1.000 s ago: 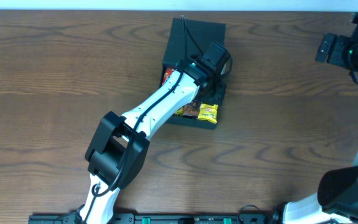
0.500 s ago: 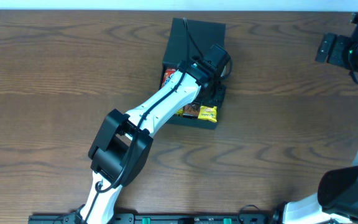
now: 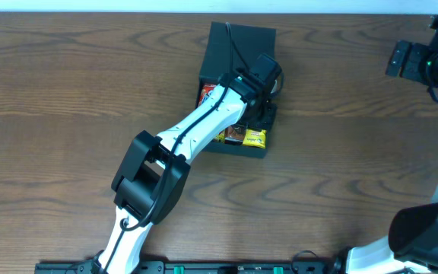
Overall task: Pack container
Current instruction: 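Push the cookie bag down into the box's right corner, then release the bag and move both grippers to the lid's back corners, then grip the lid with both grippers and swing it forward closed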
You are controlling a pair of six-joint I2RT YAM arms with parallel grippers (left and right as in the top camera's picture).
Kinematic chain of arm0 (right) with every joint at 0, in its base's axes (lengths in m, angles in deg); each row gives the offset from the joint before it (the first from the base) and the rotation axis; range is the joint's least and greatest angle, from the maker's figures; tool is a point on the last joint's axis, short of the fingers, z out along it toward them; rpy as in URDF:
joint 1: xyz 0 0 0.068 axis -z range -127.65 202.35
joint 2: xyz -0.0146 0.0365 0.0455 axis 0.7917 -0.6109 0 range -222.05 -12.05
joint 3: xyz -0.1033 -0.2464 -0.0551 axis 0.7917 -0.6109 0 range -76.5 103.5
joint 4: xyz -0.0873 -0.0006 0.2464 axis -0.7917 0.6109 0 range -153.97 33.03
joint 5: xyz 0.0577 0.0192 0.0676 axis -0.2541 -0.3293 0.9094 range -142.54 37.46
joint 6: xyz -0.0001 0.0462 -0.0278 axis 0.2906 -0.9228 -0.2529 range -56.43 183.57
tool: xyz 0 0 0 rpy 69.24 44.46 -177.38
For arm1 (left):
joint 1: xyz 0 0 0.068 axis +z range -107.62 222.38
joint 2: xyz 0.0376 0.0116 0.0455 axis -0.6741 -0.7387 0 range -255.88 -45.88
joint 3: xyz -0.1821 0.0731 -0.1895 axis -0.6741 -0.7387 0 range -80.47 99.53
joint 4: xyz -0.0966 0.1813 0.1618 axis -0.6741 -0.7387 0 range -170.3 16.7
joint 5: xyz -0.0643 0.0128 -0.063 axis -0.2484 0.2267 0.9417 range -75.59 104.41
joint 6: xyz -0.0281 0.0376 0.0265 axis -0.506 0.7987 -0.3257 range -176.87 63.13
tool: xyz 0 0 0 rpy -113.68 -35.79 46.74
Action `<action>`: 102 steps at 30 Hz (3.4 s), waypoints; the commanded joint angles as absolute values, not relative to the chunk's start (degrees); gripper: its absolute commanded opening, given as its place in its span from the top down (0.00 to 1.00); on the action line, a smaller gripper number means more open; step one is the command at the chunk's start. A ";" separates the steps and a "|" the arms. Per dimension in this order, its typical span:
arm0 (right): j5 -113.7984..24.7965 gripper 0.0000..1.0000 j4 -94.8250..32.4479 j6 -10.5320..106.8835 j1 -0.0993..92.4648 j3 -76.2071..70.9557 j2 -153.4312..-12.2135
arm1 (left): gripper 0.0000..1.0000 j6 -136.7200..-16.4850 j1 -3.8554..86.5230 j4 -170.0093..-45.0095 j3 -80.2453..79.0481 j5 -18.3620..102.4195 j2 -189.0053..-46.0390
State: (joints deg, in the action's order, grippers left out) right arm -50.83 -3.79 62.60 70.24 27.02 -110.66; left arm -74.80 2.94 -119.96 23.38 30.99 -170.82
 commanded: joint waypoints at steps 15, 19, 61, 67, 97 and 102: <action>-50.26 0.06 -3.94 63.24 70.70 28.38 -109.26 | 0.94 -73.53 8.36 -119.76 29.41 12.08 -154.62; -42.50 0.27 -4.16 63.24 70.70 28.38 -110.74 | 0.94 -73.68 13.94 -119.83 29.32 10.21 -153.66; -4.10 0.98 -22.46 48.55 53.34 28.38 -149.02 | 0.94 -80.26 33.04 -109.88 28.65 43.38 -179.28; -4.49 0.98 -24.60 47.69 51.31 28.38 -149.10 | 0.94 -80.24 31.77 -109.20 28.65 43.41 -179.69; -11.16 0.99 -33.84 40.35 50.22 28.38 -149.76 | 0.94 -78.84 31.22 -103.08 28.65 37.44 -180.81; -7.75 0.99 -33.87 39.37 50.02 28.38 -151.53 | 0.94 -80.29 31.22 -103.02 28.65 40.96 -183.65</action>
